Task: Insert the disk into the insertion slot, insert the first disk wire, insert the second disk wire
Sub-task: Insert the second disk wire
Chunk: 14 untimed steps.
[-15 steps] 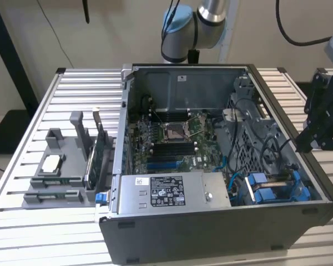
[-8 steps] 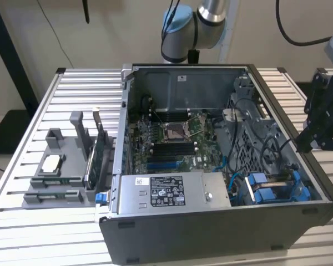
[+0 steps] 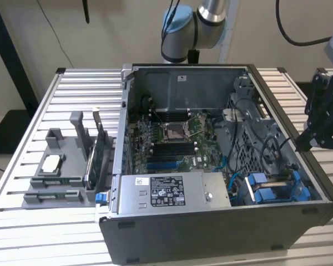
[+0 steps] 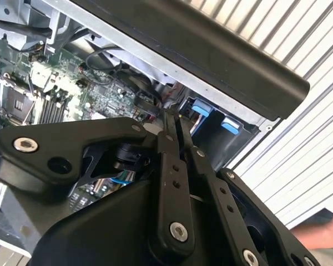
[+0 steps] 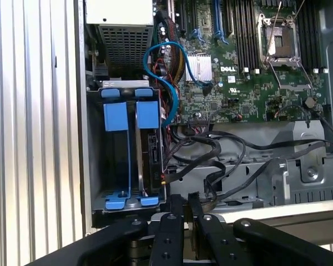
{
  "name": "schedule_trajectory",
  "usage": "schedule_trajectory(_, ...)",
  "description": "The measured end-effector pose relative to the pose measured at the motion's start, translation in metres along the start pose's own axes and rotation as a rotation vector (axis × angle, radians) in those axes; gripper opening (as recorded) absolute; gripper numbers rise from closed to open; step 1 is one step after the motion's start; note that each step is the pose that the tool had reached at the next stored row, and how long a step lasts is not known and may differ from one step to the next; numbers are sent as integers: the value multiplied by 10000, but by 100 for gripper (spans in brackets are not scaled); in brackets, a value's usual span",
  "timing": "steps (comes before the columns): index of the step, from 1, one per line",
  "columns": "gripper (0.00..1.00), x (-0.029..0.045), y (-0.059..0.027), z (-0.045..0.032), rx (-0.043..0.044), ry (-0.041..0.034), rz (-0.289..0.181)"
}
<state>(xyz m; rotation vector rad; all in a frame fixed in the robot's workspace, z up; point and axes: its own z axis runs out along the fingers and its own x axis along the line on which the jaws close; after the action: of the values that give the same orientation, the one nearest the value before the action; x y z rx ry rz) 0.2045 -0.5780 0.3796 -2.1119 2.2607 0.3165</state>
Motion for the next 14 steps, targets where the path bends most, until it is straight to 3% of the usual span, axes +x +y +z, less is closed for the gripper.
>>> schedule_trajectory(10,16,0,0,1,0,0,1)
schedule_trajectory(14,16,3,67,-3,1,1,0)
